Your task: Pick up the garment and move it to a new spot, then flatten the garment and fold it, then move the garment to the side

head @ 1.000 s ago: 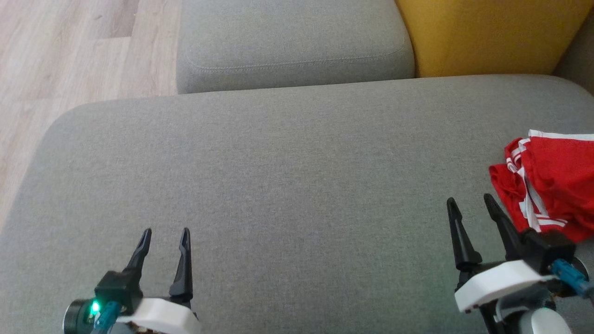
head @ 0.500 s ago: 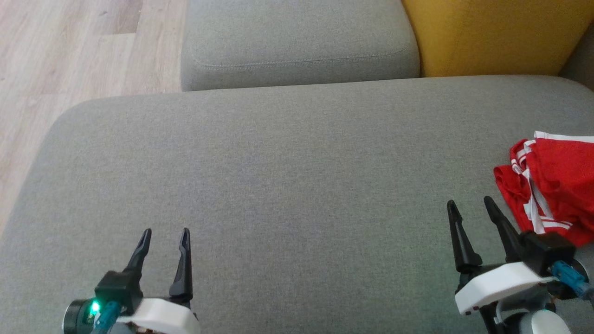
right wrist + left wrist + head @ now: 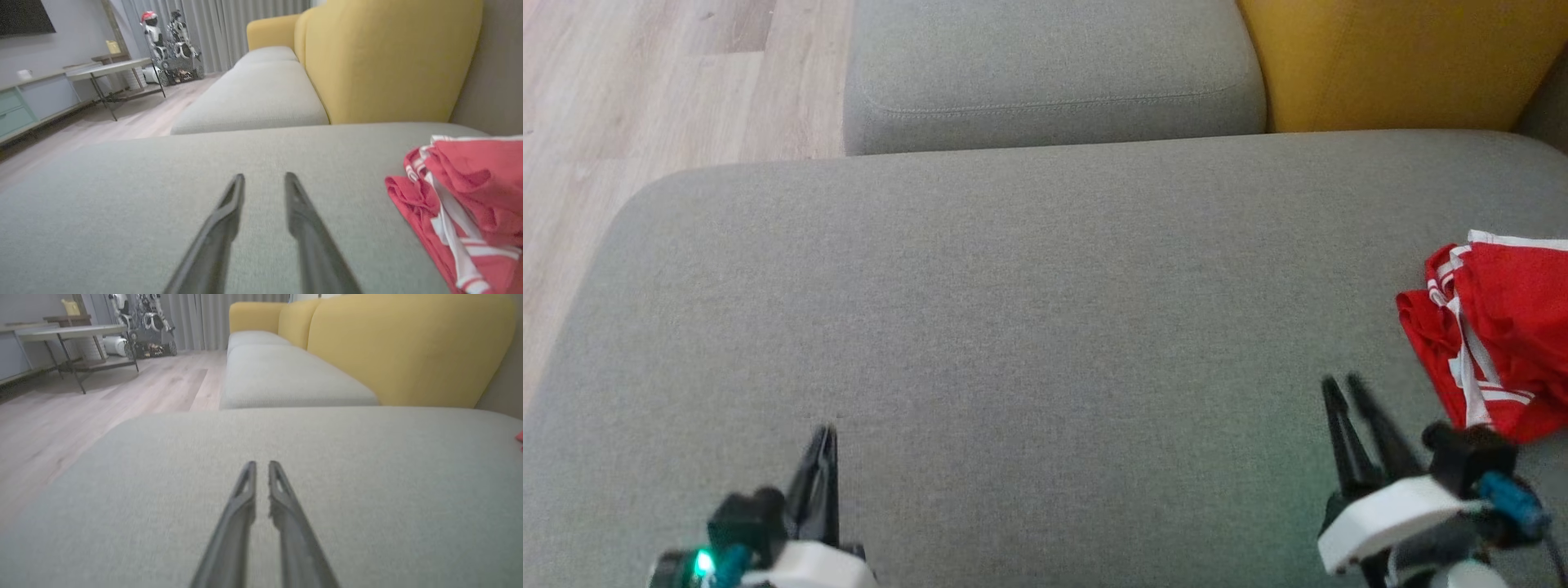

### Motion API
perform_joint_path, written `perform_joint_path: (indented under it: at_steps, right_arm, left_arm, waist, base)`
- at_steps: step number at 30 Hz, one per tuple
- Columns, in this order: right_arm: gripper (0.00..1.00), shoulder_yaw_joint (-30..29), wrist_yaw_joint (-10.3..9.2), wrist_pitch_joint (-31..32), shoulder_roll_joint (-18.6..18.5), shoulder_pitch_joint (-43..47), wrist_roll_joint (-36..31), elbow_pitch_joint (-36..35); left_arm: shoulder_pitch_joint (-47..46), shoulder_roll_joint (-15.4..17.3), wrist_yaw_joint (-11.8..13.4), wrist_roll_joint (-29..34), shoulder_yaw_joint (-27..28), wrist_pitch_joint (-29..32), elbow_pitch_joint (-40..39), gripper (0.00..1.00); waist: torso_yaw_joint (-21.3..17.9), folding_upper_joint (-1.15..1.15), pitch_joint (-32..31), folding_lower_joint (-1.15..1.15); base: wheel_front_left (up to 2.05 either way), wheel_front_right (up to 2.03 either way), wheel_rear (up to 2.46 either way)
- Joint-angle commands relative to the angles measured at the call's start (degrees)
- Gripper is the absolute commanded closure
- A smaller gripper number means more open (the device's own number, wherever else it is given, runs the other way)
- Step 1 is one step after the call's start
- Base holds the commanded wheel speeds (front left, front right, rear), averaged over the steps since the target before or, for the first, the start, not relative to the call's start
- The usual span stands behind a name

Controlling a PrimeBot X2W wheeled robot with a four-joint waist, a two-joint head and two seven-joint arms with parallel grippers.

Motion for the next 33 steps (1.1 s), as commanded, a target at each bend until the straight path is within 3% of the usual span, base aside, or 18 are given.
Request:
perform_joint_path:
  at_steps: [1, 33]
  right_arm:
    - [1.0, 0.05, 0.0, -0.07, 0.0, -0.03, 0.56, -0.13]
    - [1.0, -0.82, -0.01, 0.12, -0.94, -3.02, 22.39, 2.65]
  left_arm:
    - [-0.03, -0.07, -0.11, -0.51, 0.15, 0.06, -0.2, 1.0]
    - [-3.26, -2.26, -5.7, -19.7, 6.22, 4.16, 2.46, 1.0]
  waist:
    - [-0.01, 0.0, 0.02, 0.0]
    - [-0.22, 0.0, 0.68, 0.0]
  base:
    - [0.0, 0.0, 0.0]
    - [0.0, 0.0, 0.0]
